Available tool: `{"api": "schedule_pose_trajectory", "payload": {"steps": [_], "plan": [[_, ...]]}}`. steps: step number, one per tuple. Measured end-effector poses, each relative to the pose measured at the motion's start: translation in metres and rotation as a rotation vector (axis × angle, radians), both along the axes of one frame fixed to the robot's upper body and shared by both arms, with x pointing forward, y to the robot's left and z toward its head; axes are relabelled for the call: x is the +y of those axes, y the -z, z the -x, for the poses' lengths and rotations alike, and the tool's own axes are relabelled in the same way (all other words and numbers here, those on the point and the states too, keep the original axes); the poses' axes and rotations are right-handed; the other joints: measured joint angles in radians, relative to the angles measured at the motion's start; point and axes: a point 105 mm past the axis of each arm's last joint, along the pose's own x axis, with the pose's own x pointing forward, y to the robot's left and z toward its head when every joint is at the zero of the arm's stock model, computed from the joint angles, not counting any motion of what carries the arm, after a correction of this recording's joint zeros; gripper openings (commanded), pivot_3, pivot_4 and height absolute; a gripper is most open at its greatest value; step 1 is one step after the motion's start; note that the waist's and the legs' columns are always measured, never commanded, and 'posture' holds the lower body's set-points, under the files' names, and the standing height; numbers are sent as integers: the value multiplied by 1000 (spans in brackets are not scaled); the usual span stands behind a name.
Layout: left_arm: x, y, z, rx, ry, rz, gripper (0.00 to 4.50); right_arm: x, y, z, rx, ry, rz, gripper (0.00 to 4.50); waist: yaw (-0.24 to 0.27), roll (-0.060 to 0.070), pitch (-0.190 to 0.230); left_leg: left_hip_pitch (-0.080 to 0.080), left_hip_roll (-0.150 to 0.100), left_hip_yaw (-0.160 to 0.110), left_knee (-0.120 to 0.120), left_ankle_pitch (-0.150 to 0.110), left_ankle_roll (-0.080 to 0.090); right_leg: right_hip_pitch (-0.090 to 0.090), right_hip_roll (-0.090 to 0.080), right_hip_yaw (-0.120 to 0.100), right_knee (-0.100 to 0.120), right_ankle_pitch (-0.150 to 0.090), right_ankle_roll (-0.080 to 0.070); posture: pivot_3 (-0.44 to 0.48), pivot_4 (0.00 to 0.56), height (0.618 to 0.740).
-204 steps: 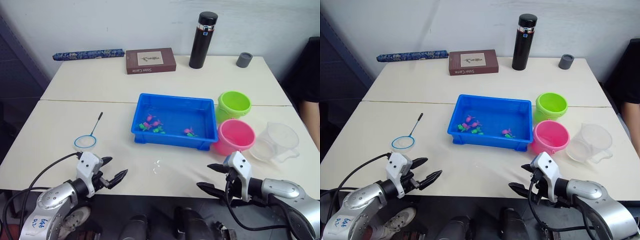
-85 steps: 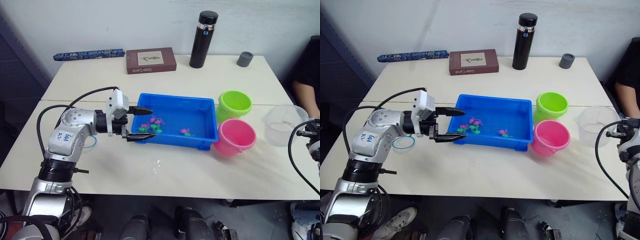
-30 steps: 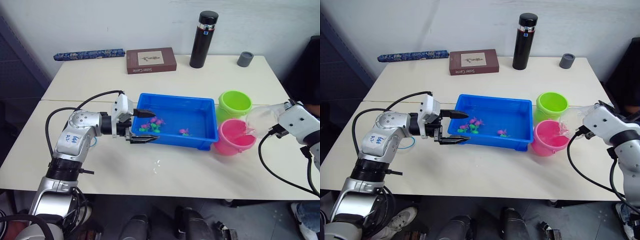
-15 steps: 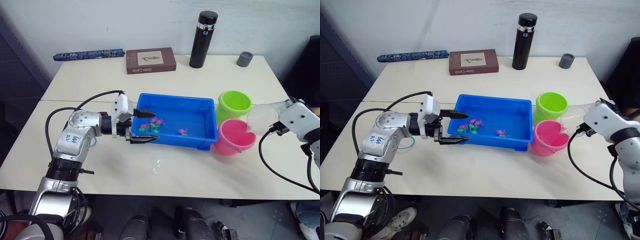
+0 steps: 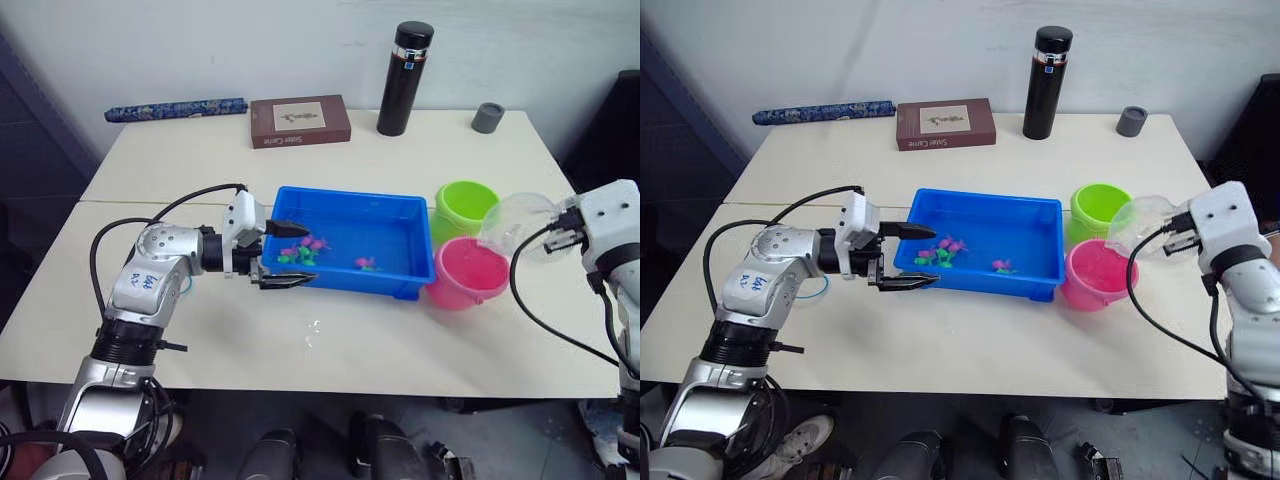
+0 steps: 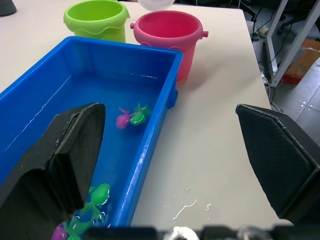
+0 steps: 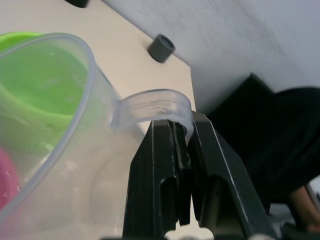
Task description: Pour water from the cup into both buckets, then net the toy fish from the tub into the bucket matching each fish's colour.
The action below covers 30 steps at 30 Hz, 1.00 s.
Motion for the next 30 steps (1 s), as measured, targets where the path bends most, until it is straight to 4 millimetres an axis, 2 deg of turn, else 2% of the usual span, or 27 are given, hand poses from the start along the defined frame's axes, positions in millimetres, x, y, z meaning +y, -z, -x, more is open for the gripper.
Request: {"api": "schedule_pose_trajectory", "payload": {"steps": [4,8,14,21,26,30], "plan": [[1,0,-1,-3,-17,3,4500,-5,-10,-9,-35,38,-39,38,-1,0,0,0,0,0,0,0,0,0,0,0,0,0,0,0,150,739],[12,-8,-11,-22,-109,40,4500,-10,-16,-23,-52,78,-68,38,-2,0,0,0,0,0,1,0,0,0,0,0,0,0,0,0,150,739],[16,-14,-18,-30,-143,47,4500,-6,-17,-45,-40,97,-60,38,-3,0,0,-1,0,0,1,0,0,-1,0,0,0,0,0,0,150,739],[21,-19,-29,-42,-215,65,4500,5,-23,-62,-57,101,34,38,-4,0,0,-1,0,0,1,0,0,-1,0,0,0,0,0,0,150,739],[21,-20,-30,-45,-228,69,4500,11,-19,-68,-49,106,119,38,-7,0,0,-1,0,0,1,0,-1,-1,0,0,0,0,0,0,150,739],[19,-22,-29,-57,-228,69,4500,20,-26,-74,-80,111,224,38,-17,0,0,-2,0,0,0,0,-1,-2,0,-1,0,0,0,0,150,739]]}}
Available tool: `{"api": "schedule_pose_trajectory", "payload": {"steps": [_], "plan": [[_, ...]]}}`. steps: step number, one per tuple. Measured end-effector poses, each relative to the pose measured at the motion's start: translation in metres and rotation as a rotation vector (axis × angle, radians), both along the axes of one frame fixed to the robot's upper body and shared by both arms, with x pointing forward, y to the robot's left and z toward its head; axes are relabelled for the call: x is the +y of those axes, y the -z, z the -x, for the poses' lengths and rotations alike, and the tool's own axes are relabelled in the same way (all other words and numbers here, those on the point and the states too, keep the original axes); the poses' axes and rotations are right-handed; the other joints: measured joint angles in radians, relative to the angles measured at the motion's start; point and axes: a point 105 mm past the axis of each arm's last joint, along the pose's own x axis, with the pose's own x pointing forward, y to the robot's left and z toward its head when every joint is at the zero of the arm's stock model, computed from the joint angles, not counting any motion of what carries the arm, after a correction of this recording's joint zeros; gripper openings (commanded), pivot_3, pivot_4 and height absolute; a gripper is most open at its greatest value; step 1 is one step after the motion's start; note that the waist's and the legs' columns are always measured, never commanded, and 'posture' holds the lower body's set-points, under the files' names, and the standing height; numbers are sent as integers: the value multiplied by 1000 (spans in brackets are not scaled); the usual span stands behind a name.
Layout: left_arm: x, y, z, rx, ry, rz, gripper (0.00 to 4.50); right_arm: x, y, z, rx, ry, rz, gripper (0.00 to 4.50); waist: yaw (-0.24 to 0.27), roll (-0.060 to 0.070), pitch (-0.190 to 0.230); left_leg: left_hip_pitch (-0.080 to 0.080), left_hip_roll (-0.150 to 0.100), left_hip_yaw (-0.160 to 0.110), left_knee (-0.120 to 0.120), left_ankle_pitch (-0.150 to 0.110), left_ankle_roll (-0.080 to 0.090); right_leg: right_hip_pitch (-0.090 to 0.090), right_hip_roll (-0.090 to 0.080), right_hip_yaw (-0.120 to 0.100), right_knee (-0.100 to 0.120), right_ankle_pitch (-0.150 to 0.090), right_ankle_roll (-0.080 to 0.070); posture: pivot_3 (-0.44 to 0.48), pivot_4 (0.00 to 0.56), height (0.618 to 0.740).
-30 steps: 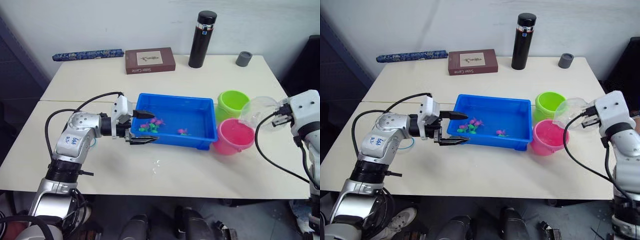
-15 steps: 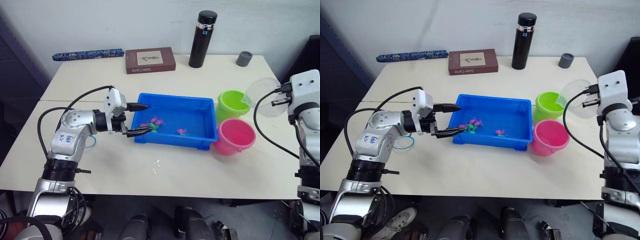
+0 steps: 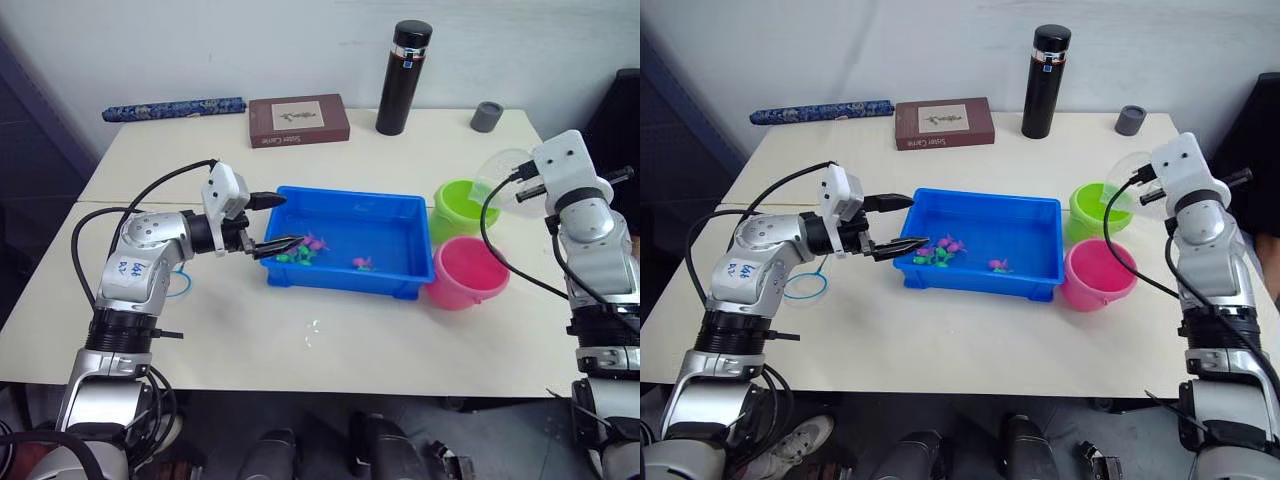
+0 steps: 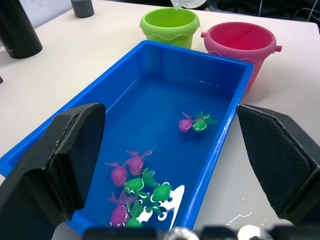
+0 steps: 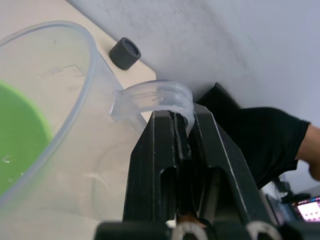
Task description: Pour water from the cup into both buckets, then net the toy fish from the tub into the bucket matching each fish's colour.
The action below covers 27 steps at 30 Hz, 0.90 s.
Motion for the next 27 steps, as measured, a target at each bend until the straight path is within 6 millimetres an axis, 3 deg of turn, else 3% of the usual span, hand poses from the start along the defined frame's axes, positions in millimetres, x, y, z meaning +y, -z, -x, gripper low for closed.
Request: {"api": "schedule_pose_trajectory", "payload": {"steps": [10,27], "plan": [[2,6,2,9,-16,1,4500,8,-3,-6,-22,43,166,38,-8,0,0,0,0,0,0,0,-1,-1,0,0,0,0,0,0,150,739],[1,7,9,-5,-17,-13,4500,14,-6,-9,-61,86,258,38,-8,0,0,0,0,0,0,0,-1,-1,0,0,0,0,0,0,150,739]]}}
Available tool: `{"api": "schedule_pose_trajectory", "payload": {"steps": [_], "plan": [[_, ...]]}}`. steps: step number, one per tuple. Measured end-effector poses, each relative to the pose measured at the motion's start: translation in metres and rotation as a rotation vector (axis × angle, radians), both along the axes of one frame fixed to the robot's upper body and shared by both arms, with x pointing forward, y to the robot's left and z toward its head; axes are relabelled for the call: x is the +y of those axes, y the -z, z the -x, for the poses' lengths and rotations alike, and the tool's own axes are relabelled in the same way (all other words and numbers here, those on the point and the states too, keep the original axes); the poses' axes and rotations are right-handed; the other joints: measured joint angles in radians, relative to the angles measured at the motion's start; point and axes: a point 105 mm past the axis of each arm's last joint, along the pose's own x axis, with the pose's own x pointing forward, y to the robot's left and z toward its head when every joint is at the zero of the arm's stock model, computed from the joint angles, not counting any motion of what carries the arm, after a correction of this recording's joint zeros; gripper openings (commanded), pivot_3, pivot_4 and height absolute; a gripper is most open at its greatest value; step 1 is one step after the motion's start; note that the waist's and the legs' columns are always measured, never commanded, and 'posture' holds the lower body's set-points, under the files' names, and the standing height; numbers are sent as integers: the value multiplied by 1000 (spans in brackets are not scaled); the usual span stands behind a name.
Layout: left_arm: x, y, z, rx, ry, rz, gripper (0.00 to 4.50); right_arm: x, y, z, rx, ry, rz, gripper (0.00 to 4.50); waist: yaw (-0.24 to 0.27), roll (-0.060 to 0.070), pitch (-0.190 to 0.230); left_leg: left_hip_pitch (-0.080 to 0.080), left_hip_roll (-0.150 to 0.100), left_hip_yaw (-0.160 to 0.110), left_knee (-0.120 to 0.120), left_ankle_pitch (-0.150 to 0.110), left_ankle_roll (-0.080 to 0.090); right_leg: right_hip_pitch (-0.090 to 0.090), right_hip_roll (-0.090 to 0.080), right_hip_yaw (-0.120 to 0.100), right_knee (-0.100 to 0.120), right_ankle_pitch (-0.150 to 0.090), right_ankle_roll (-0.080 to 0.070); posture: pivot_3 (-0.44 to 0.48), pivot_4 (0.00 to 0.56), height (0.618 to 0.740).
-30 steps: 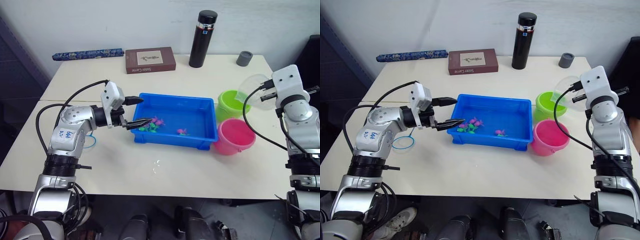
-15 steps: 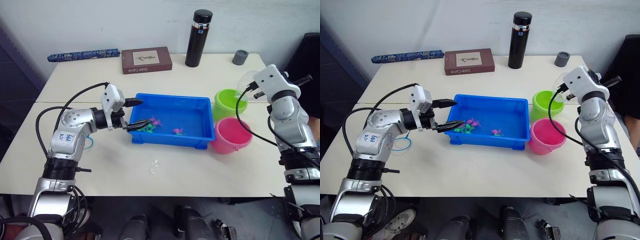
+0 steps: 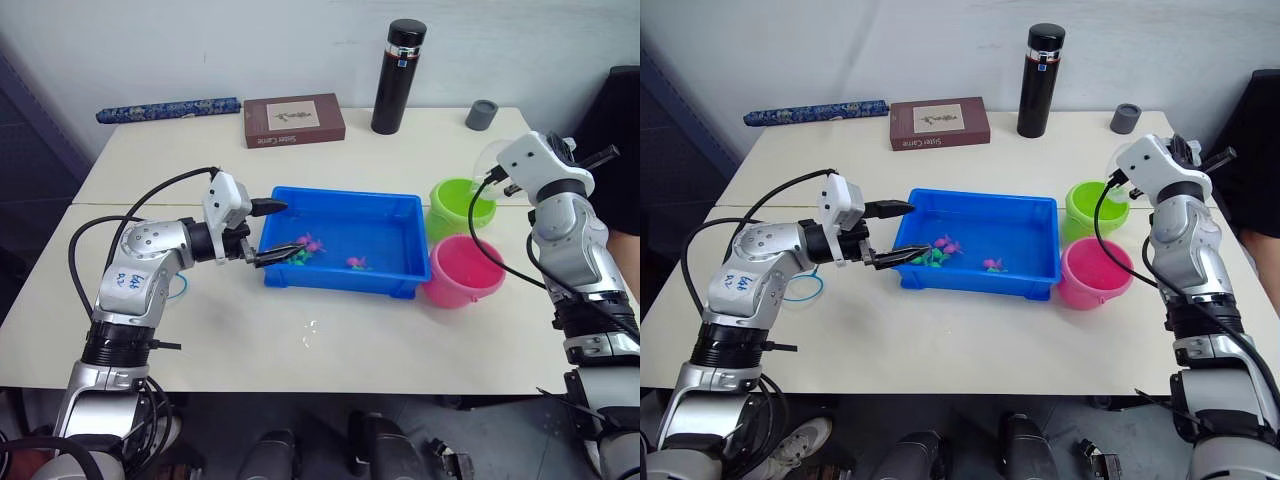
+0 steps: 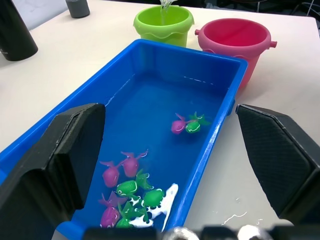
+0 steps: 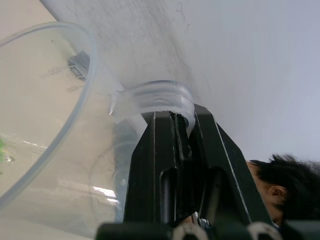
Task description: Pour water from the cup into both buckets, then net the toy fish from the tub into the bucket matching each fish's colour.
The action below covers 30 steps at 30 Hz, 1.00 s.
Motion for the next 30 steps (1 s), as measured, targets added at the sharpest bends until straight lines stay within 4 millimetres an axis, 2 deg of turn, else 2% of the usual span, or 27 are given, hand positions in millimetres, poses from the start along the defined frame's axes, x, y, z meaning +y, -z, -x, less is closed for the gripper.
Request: {"api": "schedule_pose_trajectory", "payload": {"steps": [15,24,30], "plan": [[4,1,1,4,-14,-15,4500,22,1,-3,-21,-29,202,38,-1,0,0,0,0,0,0,0,0,0,0,0,0,0,0,0,150,739],[4,2,4,-1,-12,-24,4500,24,-10,-2,-51,-36,285,38,-1,0,0,0,0,0,0,0,0,0,0,0,0,0,0,0,150,739],[7,5,4,4,-21,-30,4500,30,-9,-2,-46,-50,327,38,-1,0,0,0,0,0,0,0,0,0,0,0,0,0,0,0,150,739]]}}
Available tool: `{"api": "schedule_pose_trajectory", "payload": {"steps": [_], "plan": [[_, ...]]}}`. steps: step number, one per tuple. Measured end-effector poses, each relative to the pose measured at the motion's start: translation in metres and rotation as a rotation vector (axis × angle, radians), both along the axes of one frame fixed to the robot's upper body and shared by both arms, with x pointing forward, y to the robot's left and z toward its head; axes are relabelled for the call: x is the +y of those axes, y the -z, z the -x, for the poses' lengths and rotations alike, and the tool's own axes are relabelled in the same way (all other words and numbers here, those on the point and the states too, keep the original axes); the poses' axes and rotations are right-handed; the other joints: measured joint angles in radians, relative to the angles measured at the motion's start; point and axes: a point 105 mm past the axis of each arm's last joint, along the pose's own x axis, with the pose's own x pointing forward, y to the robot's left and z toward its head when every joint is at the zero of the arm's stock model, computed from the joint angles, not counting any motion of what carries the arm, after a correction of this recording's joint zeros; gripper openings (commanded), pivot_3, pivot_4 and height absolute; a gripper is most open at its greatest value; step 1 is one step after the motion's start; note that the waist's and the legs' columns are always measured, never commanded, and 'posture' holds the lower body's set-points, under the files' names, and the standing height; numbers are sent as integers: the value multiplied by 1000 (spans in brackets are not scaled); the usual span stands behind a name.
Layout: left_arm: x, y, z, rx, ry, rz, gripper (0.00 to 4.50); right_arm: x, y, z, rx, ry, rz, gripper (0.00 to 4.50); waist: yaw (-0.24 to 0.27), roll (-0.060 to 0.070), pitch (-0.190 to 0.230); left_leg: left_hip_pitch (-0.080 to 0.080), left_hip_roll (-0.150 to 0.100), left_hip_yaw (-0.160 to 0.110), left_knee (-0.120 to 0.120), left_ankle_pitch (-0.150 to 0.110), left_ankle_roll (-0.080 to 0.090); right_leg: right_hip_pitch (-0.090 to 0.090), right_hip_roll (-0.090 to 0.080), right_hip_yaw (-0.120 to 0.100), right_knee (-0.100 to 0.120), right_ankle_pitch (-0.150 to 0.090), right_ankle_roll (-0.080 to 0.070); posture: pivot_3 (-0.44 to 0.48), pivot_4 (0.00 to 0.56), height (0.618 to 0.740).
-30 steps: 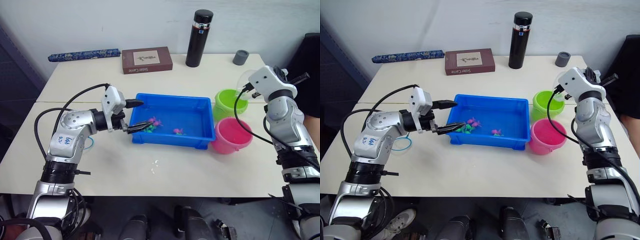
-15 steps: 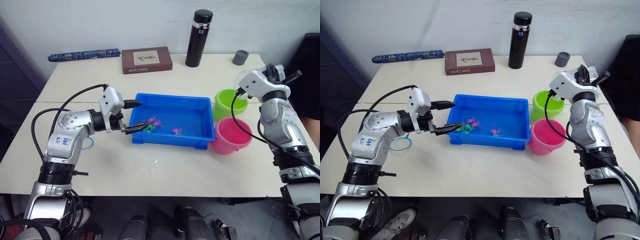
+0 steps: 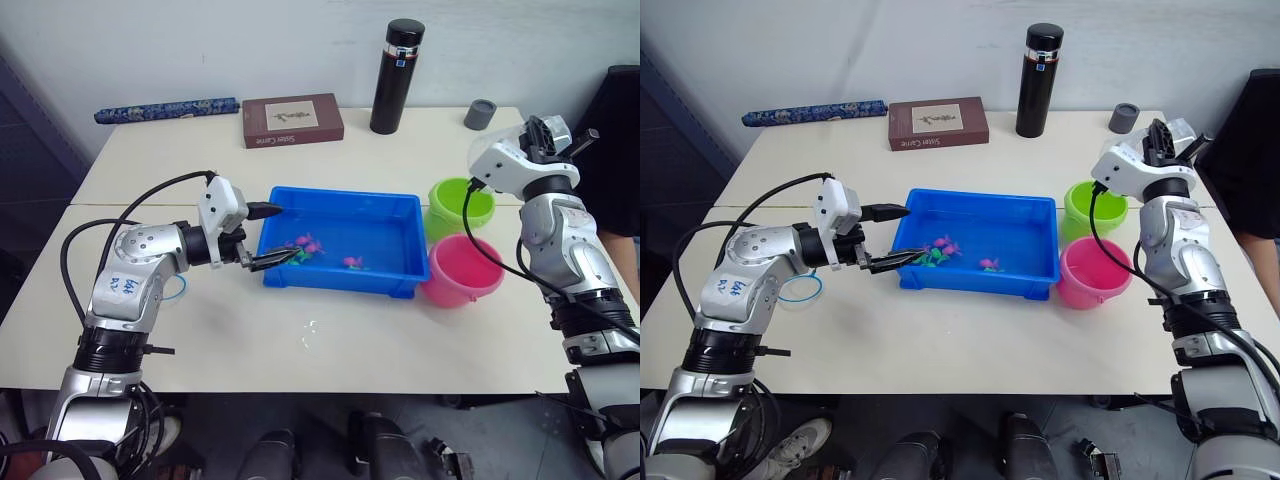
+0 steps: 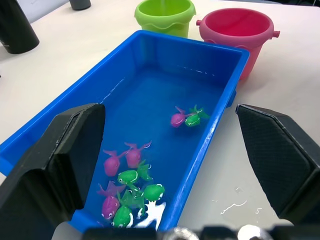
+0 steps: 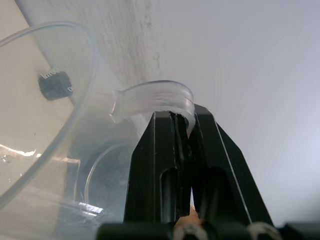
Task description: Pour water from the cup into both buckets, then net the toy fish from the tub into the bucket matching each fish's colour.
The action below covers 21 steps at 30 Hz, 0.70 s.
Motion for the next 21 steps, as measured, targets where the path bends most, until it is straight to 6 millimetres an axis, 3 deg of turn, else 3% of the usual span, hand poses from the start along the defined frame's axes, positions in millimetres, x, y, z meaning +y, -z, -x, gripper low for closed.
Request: {"api": "schedule_pose_trajectory", "payload": {"steps": [12,15,17,21], "plan": [[1,0,0,-4,-3,-3,4500,1,0,0,1,-8,2,38,0,0,0,0,0,0,0,0,0,0,0,0,0,0,0,0,150,739],[1,0,0,-3,-4,-2,4500,-16,-2,3,-26,19,-205,38,3,0,0,0,0,0,0,0,0,0,0,0,0,0,0,0,150,739],[1,1,0,2,-5,2,4500,-36,-2,7,-57,36,-447,38,3,0,0,0,0,0,0,0,0,0,0,0,0,0,0,0,150,739],[0,-6,2,24,10,71,4500,-77,17,21,-89,51,-927,38,4,0,0,0,0,-1,0,0,0,1,0,-1,0,0,0,0,150,739]]}}
